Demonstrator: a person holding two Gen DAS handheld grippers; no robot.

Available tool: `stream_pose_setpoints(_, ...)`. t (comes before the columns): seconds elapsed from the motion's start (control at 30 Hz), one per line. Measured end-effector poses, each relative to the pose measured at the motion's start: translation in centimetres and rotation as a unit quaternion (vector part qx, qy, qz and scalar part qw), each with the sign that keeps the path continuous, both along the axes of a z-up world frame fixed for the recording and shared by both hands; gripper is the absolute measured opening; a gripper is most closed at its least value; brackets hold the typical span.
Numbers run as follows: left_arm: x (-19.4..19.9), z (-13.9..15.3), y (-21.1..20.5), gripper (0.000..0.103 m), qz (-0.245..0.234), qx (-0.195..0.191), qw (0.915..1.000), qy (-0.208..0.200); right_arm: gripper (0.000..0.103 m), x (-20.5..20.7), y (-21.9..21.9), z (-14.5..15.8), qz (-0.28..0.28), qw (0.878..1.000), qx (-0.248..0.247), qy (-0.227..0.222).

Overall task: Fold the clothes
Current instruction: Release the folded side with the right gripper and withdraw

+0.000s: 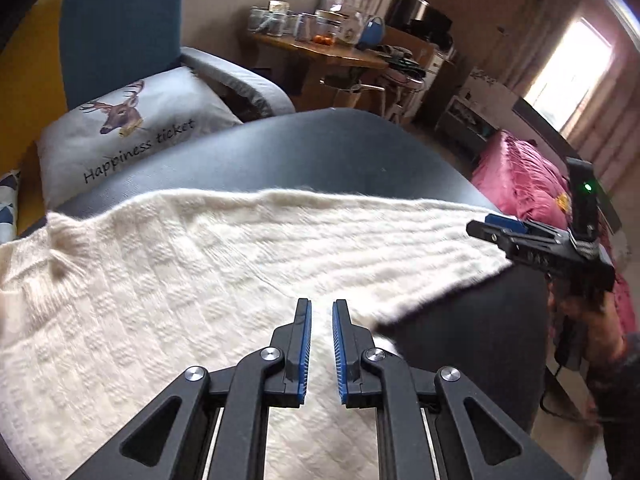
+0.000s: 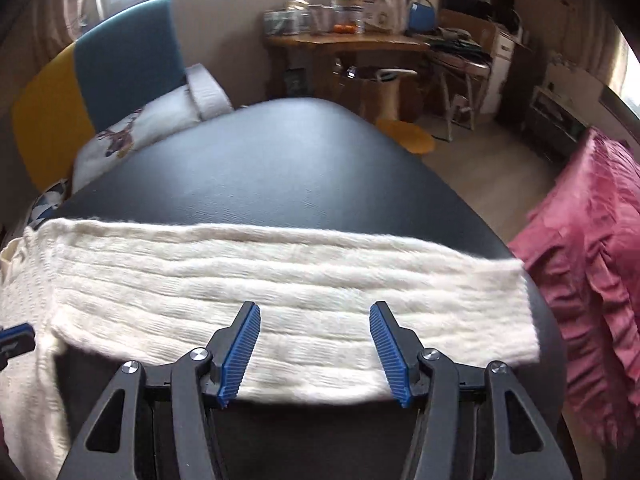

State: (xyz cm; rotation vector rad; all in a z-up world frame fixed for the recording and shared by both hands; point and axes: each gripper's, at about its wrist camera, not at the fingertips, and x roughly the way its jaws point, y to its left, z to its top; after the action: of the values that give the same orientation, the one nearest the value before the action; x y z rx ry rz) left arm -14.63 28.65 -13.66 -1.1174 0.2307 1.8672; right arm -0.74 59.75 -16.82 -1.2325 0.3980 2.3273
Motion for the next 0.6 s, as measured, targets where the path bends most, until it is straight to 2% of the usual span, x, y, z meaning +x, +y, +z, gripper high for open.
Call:
stream_pose_setpoints(0.03,1.0,-0.4,0.4,0.011,-0.012,-0.004,0.9999,-0.003,0.058,0.6,1.0,-0.9,-0.016,1.0,-0.001,-0.017)
stream_pose_setpoints(0.07,1.8,-1.0,0.8,0.011,-0.02,-0.01,0.9997,-0.01,0.058,1.2,1.5,-1.1,-0.013,1.0,0.001,-0.004)
stream_pose_setpoints(0.17,3.1,-3.9,1.8,0.011,-0.031,-0.042,0.9972,-0.053,0.058,1.3,2.2,-1.1,-0.014,1.0,0.019,-0.009)
stream_pose_setpoints(0.33,3.5,-2.2,-0.8,0.011,0.001,-0.013,0.9985,-0.054,0.058,1.1,1.9,-0.3,-0.024,1.0,0.008,-0.012)
stream_pose_setpoints(0.43,3.7,-1.2,-2.4,0.011,0.02,0.005,0.9983,-0.054,0.059,2.7,-0.7,1.4,-0.002,1.0,-0.009,0.025)
stream_pose_setpoints(0.53,4.0,-0.2,-4.1,0.015,0.039,0.022,0.9975,-0.054,0.059,4.6,-5.6,3.0,0.093,0.988,-0.087,0.081)
stream_pose_setpoints(0.6,4.6,0.8,-7.7,0.026,0.06,0.032,0.9967,-0.044,0.059,5.9,-10.0,3.5,0.165,0.973,-0.128,0.095)
